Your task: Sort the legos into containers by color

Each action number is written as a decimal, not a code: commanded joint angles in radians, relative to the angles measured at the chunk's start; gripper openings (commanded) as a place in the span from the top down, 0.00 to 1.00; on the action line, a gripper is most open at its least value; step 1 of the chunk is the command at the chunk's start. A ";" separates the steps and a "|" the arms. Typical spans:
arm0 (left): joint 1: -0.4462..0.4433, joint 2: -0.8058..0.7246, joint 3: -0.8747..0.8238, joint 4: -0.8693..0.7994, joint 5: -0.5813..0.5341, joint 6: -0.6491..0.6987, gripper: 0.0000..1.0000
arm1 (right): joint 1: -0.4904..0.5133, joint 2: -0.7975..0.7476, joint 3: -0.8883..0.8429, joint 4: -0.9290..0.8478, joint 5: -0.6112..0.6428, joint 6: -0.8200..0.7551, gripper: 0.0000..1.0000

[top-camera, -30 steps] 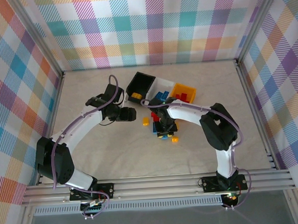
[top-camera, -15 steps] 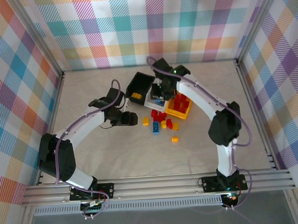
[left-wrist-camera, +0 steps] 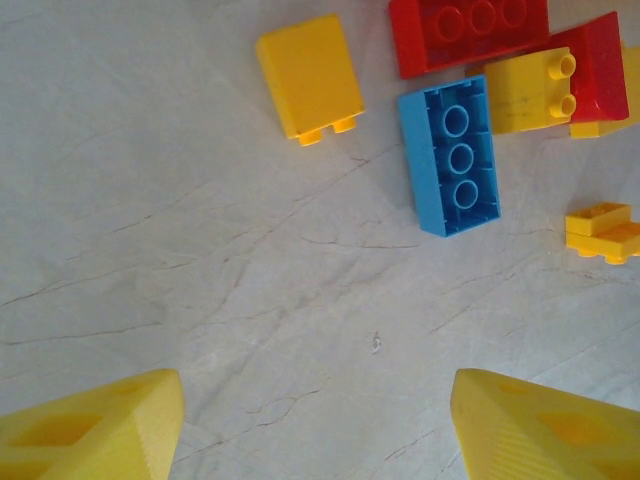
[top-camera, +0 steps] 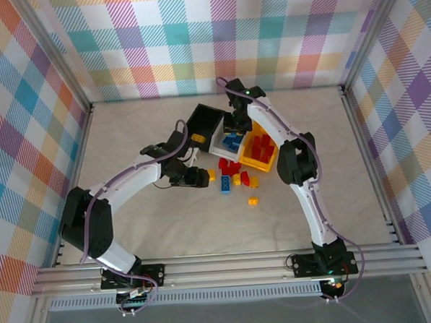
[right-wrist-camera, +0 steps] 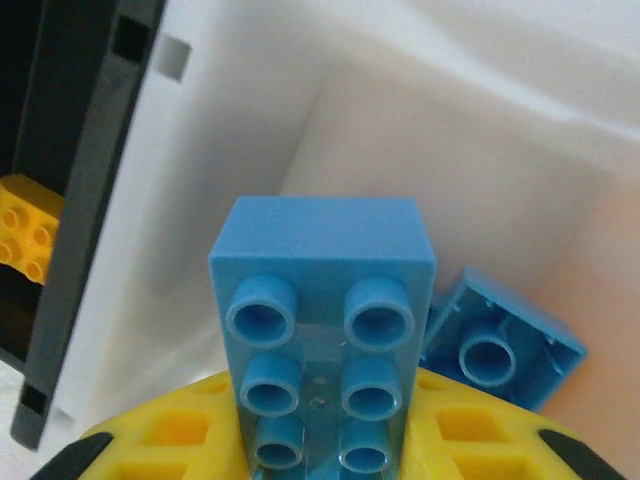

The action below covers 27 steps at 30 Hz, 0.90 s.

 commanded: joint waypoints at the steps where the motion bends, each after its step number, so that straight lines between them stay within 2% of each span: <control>1: -0.010 0.039 0.052 -0.027 0.016 0.006 0.29 | -0.007 0.012 0.049 -0.033 -0.031 -0.023 0.67; 8: -0.062 0.162 0.121 0.009 0.042 0.011 0.29 | -0.008 -0.027 0.049 -0.034 -0.037 -0.023 0.54; 16: -0.127 0.307 0.201 0.048 0.062 0.001 0.30 | -0.008 -0.166 0.029 -0.076 -0.016 -0.016 0.53; 22: -0.159 0.392 0.239 0.071 0.026 -0.028 0.35 | -0.009 -0.421 -0.221 -0.004 -0.005 0.005 0.52; 27: -0.171 0.445 0.279 0.072 0.039 -0.028 0.36 | -0.009 -0.598 -0.456 0.029 0.010 0.025 0.52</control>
